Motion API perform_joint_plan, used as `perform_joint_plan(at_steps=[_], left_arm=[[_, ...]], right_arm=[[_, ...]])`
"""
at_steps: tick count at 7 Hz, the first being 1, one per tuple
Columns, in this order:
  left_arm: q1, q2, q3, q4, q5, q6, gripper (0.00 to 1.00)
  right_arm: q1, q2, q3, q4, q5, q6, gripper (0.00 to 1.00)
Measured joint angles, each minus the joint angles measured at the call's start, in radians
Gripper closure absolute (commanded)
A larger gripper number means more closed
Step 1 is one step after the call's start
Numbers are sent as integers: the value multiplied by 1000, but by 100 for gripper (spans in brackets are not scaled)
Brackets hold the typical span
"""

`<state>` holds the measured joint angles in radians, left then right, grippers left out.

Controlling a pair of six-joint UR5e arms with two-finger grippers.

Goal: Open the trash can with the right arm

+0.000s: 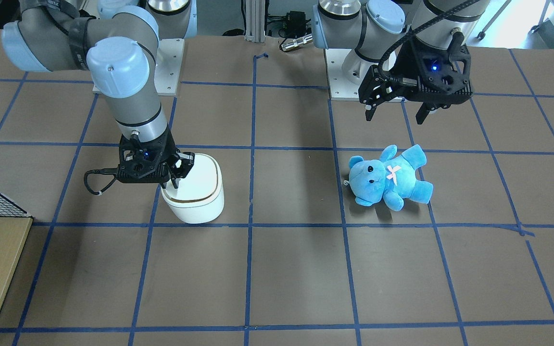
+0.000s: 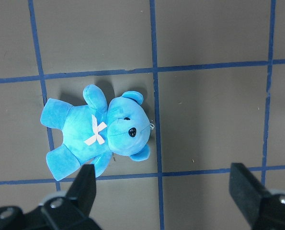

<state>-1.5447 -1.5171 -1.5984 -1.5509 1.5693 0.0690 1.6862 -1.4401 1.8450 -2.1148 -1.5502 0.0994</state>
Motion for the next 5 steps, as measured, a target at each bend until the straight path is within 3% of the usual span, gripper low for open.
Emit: perform_joint_plan(at_steps=[2,5], left_arm=[[0,0,0,0,0,0,0],[0,0,0,0,0,0,0]], right_arm=[[-4,-51,-108,63,-2,0,0],[-29,-62,-304,305,-12,-10,0]])
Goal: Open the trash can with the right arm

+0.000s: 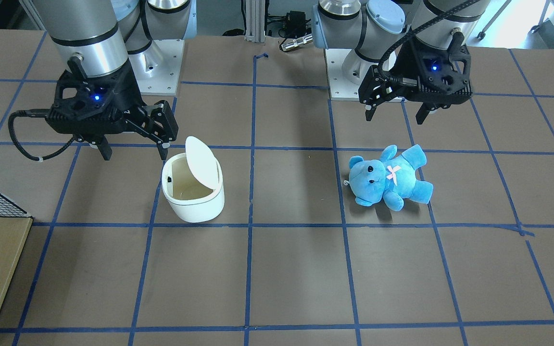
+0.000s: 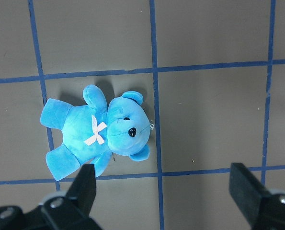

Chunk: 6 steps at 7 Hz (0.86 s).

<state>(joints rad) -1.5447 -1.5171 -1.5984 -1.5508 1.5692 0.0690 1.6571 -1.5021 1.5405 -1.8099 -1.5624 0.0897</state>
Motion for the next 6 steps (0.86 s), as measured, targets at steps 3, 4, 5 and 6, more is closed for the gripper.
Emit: perform_joint_plan(at_steps=[3,4,5,6], left_arm=[[0,0,0,0,1,0,0],[0,0,0,0,1,0,0],[0,0,0,0,1,0,0],[0,0,0,0,1,0,0]], right_arm=[[-8,-3,-33,43,-2,-2,0],[-8,-3,-34,44,-2,-2,0],[-8,-4,-34,45,-3,-2,0],[-7,-4,-33,46,-3,-2,0]])
